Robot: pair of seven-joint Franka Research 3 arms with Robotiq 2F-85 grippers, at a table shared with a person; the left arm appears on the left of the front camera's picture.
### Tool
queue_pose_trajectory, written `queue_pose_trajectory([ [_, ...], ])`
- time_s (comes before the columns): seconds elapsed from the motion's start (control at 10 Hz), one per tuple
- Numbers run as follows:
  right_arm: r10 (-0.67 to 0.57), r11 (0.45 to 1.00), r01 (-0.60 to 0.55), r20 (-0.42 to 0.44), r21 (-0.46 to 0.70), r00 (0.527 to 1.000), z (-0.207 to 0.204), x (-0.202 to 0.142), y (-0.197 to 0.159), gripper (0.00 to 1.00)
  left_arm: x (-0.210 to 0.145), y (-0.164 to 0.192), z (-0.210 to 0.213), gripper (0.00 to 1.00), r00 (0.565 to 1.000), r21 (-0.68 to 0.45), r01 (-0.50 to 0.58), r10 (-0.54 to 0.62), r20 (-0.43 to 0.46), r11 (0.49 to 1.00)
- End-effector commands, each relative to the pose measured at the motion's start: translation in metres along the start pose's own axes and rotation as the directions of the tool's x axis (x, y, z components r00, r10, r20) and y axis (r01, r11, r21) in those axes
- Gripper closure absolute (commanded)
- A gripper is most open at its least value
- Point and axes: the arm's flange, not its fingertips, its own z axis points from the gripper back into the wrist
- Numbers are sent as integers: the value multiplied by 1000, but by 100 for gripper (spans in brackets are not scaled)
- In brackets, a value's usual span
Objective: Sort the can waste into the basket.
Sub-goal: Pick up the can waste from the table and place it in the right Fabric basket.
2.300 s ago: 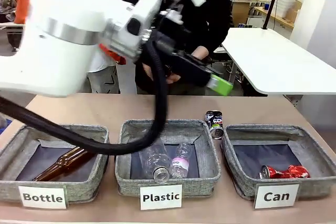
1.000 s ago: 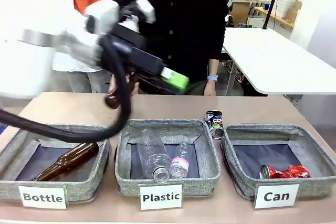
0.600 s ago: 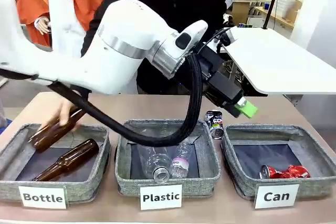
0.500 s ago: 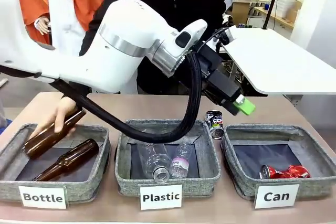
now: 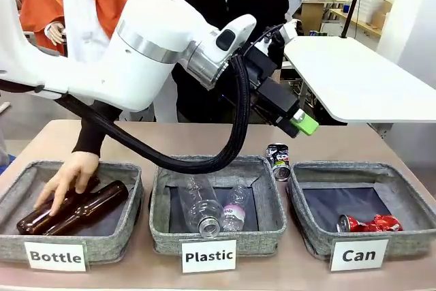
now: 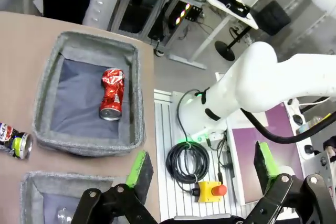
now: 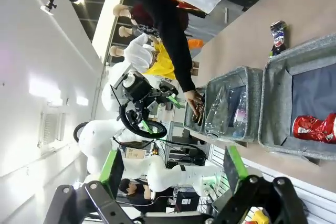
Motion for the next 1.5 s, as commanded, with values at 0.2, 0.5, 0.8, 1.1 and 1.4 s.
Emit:
queue_pose_trajectory([
  [0.2,45,999,-48,-125,-22,991,-37,-7,17,0,-67,-13,90,0,987,17,-102,99,123,995],
  [0.5,-30,990,76,-354,118,935,-116,-27,36,0,-168,-43,207,0,897,69,-222,176,405,973],
  [0.8,-240,919,361,-501,160,831,-185,-47,35,0,-301,-52,300,0,664,30,-400,267,698,916],
  [1.1,-167,942,293,-530,162,832,-177,-3,38,0,-388,-52,327,0,445,-137,-440,348,825,888],
  [1.4,-167,942,293,-530,162,832,-177,-3,38,0,-356,-56,331,0,565,-41,-461,329,756,887],
])
